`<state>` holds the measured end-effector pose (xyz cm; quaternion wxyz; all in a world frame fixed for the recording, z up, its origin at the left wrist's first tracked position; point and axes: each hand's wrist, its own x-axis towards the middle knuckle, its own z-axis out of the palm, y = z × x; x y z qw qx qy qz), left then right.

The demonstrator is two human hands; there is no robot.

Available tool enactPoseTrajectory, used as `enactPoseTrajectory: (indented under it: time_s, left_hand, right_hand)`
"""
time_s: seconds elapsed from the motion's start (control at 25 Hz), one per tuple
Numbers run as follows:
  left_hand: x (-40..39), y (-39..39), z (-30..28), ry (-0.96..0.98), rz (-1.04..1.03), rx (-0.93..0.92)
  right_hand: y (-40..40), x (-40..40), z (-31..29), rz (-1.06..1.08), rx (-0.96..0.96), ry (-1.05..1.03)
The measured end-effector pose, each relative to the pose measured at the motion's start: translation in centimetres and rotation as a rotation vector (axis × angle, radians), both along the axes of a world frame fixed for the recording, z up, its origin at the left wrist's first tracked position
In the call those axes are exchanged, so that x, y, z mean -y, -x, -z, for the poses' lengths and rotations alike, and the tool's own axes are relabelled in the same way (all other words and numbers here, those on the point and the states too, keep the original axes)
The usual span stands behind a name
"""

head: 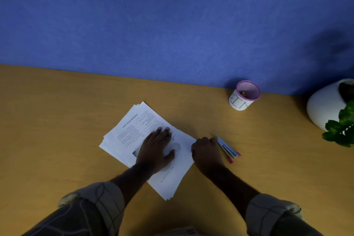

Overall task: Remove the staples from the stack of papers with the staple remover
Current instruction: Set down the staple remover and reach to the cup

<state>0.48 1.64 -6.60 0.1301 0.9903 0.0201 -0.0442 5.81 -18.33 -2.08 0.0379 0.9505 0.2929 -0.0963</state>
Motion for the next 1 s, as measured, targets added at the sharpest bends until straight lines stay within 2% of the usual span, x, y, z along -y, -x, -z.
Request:
enactPoseTrajectory:
  time_s: [0.16,0.24,0.44,0.6,0.8,1.0]
  left_hand:
    - [-0.8,-0.1,-0.1,-0.017,0.028,-0.015]
    - [-1.1,0.1,-0.1,-0.012,0.045,0.021]
    - [-1.3,1.0,0.6,-0.03,0.111,0.049]
    - [-1.2,0.9,0.3,-0.039,0.137,0.057]
    - [-1.3,0.9,0.7,-0.053,0.12,0.044]
    - [-1.3,0.9,1.0,-0.036,0.121,0.03]
  right_hand:
    - [-0.6,0.2,-0.1,-0.005,-0.056,-0.037]
    - [-1.9,1.0,-1.1,0.028,-0.033,-0.126]
    - [-9.2,4.7,-5.5,0.291,0.102,-0.473]
    - [-15.2,7.1,-8.6,0.457,0.233,-0.609]
    - [-19.0,8.7,-9.8,0.592,0.21,-0.534]
    - [-19.4,9.1,-9.4,0.632,0.187,-0.494]
